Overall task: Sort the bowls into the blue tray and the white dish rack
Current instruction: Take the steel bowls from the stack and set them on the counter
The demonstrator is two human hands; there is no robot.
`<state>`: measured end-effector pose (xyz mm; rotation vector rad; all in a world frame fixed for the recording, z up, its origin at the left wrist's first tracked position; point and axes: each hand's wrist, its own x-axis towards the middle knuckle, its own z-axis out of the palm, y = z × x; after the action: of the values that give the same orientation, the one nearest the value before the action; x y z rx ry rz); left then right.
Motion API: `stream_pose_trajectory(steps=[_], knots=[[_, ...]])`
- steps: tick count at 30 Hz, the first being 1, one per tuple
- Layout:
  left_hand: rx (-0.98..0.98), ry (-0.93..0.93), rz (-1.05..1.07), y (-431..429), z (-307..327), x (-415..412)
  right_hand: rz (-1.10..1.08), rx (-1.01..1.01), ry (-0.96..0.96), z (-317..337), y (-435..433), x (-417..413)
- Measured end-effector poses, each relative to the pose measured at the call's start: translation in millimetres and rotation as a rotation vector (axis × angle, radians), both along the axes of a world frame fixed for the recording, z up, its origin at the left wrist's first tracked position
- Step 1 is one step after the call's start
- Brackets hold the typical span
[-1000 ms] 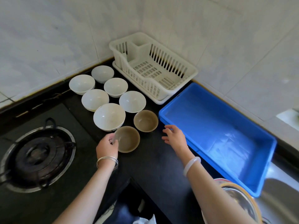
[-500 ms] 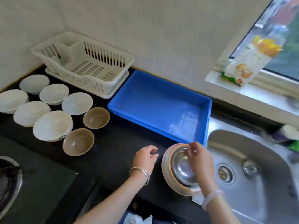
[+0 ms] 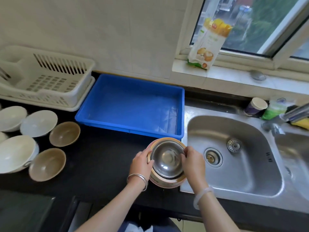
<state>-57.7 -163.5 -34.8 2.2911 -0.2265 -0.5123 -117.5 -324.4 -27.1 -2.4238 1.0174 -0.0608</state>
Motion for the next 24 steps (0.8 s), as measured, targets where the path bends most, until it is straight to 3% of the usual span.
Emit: stream_pose_trajectory(steps=[9, 24], knots=[[0.019, -0.016, 0.051, -10, 0, 2, -0.132, 0.096, -0.164, 12, -23, -16], [0.132, -0.115, 0.055, -21, -2, 9, -0.169, 0.166, -0.219, 22, -34, -23]])
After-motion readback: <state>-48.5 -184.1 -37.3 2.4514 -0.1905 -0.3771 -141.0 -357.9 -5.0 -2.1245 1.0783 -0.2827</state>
